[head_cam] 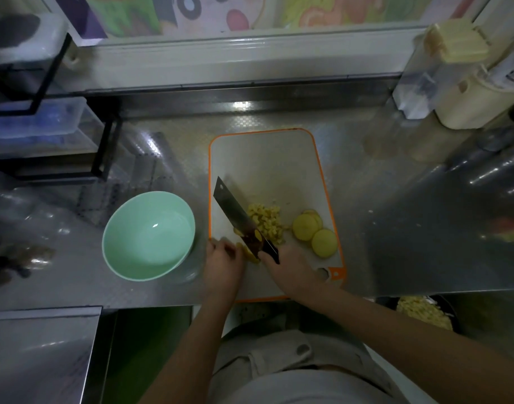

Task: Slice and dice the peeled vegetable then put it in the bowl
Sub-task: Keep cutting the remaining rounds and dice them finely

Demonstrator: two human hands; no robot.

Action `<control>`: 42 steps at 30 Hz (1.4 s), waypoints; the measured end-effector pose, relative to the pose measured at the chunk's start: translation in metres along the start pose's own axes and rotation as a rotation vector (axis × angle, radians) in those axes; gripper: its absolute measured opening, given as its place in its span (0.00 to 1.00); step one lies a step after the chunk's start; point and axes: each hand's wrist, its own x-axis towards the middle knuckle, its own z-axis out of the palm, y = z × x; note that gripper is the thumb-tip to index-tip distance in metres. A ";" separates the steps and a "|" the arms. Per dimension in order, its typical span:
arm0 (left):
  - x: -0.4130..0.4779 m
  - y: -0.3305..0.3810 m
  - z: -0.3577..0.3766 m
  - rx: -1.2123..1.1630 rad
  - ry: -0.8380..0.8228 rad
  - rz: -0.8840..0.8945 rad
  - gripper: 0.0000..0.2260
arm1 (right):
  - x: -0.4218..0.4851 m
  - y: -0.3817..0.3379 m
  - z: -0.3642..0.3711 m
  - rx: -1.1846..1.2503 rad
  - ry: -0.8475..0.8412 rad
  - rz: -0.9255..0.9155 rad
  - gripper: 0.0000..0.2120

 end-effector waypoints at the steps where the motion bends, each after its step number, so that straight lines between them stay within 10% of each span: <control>1: -0.001 0.000 0.000 0.006 0.000 -0.010 0.09 | -0.001 -0.001 0.003 -0.017 0.013 -0.001 0.15; 10: 0.002 0.000 -0.005 -0.115 0.032 -0.083 0.04 | -0.004 -0.006 0.012 -0.068 -0.155 0.096 0.17; 42: 0.006 0.001 -0.004 -0.103 -0.019 -0.108 0.05 | 0.000 -0.006 0.025 -0.169 0.032 -0.050 0.15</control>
